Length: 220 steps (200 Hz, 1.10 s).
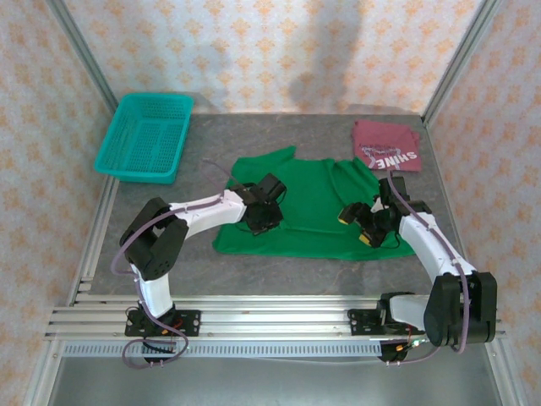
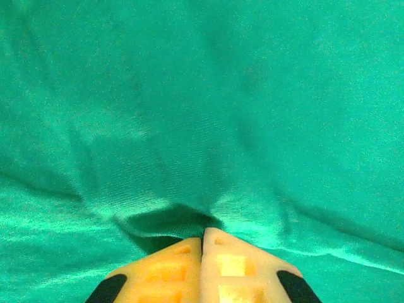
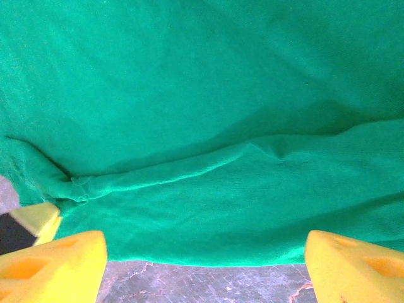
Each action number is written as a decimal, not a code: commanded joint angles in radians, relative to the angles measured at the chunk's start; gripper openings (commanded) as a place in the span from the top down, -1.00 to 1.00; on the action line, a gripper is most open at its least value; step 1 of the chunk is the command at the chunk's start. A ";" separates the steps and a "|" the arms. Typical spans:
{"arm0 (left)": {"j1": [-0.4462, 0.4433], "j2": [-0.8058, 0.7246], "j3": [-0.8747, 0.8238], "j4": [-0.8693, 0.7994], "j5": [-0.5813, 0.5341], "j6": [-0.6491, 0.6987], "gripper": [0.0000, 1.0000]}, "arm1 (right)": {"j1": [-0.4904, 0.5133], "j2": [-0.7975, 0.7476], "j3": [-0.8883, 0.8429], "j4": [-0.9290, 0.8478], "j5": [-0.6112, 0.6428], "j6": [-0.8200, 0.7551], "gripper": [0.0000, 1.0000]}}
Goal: Fold and stack the t-shirts
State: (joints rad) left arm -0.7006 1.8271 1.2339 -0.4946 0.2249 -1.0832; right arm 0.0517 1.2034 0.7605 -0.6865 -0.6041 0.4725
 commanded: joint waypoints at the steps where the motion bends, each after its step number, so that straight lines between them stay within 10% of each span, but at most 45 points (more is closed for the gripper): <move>1: 0.024 0.012 0.084 -0.059 -0.060 0.062 1.00 | 0.008 0.002 -0.012 0.036 -0.018 0.011 -0.64; 166: 0.075 0.380 0.626 -0.264 0.021 0.371 1.00 | 0.010 0.046 -0.073 0.057 0.007 0.004 -0.62; 220: 0.085 0.269 0.626 -0.275 -0.076 0.343 -0.30 | 0.011 0.045 -0.068 0.044 0.013 -0.008 -0.61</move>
State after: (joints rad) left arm -0.6197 2.1986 1.8412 -0.7132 0.2363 -0.7456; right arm 0.0563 1.2438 0.6933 -0.6384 -0.6132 0.4770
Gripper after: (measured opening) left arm 0.570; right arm 0.807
